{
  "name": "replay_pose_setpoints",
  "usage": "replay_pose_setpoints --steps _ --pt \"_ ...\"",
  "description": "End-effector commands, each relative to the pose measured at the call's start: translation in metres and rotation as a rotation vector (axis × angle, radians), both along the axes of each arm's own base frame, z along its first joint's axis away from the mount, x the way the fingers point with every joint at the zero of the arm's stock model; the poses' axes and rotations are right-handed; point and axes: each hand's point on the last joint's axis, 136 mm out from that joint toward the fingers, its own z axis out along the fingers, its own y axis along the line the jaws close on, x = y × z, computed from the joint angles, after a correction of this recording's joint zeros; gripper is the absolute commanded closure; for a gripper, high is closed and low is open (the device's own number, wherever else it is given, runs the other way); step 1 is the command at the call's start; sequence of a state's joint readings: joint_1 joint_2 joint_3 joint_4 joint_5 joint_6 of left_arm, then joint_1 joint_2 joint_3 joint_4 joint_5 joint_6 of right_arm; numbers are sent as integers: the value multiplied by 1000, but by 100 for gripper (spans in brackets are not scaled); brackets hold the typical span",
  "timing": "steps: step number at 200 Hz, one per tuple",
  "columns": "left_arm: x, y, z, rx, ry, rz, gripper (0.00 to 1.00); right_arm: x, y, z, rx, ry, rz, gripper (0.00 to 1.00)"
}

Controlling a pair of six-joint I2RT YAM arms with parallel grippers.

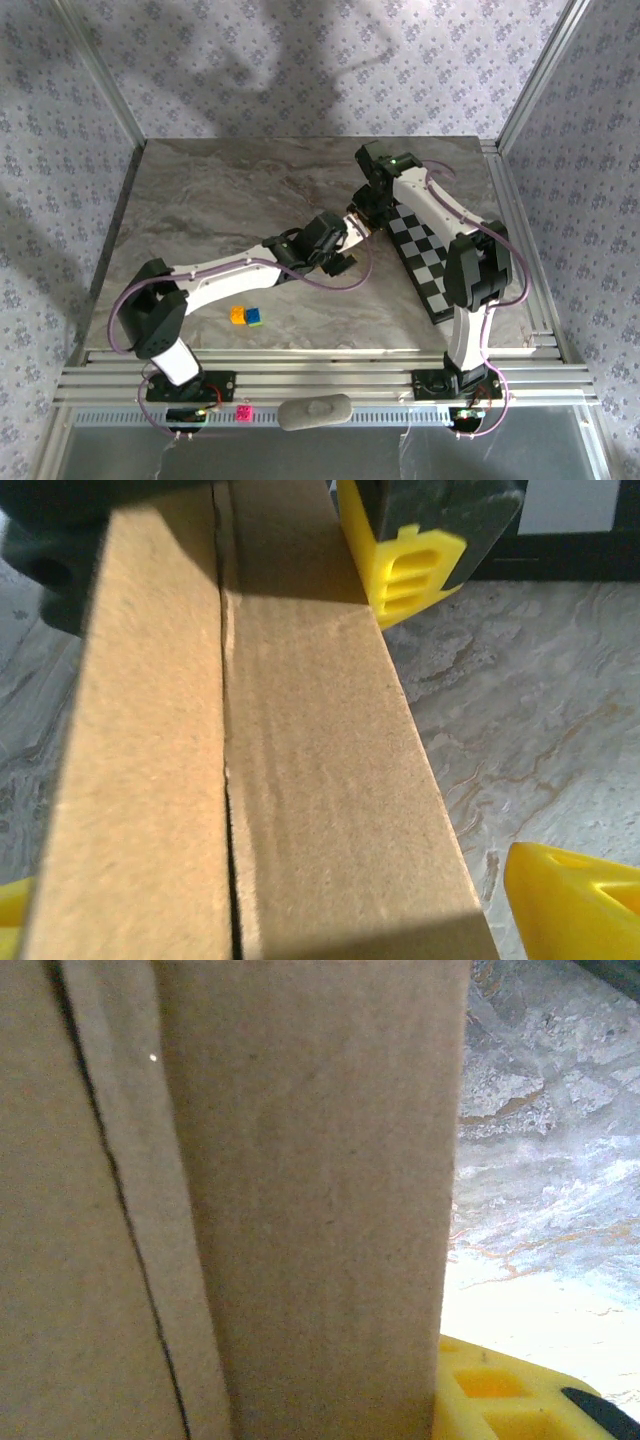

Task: Fold the paper box

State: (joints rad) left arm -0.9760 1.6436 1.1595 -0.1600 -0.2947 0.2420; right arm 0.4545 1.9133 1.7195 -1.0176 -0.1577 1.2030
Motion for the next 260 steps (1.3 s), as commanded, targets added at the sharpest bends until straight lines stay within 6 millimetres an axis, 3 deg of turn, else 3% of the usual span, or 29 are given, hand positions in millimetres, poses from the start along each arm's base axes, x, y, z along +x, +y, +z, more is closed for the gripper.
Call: replay_pose_setpoints --steps 1,21,63,88,112,135,160,178,206,241,245,260 --pt "12 -7 24 -46 -24 29 30 -9 4 -9 -2 62 11 58" --pt "15 -4 19 -42 53 52 50 -8 5 -9 2 61 13 56" --pt "10 4 32 -118 84 50 52 0 7 5 31 4 74 40" --pt "0 13 40 -211 198 8 54 22 7 39 56 -174 180 33" --pt "-11 29 44 -272 314 -29 55 36 5 90 91 -415 366 30" --pt "-25 43 46 -317 428 -72 55 31 -1 132 125 -576 524 29" --pt "-43 52 44 -348 551 -124 54 21 -26 156 60 -691 624 32" --pt "-53 60 35 -339 616 -137 54 18 -46 160 20 -778 637 34" --pt "-59 71 21 -328 676 -138 54 9 -63 146 -38 -898 708 36" --pt "-61 79 14 -293 700 -172 54 -13 -54 121 -78 -1010 951 41" --pt "-61 80 12 -288 704 -174 54 -19 -52 106 -63 -992 988 42" --pt "-61 83 6 -261 712 -183 54 -28 -43 89 -30 -1008 1099 44"
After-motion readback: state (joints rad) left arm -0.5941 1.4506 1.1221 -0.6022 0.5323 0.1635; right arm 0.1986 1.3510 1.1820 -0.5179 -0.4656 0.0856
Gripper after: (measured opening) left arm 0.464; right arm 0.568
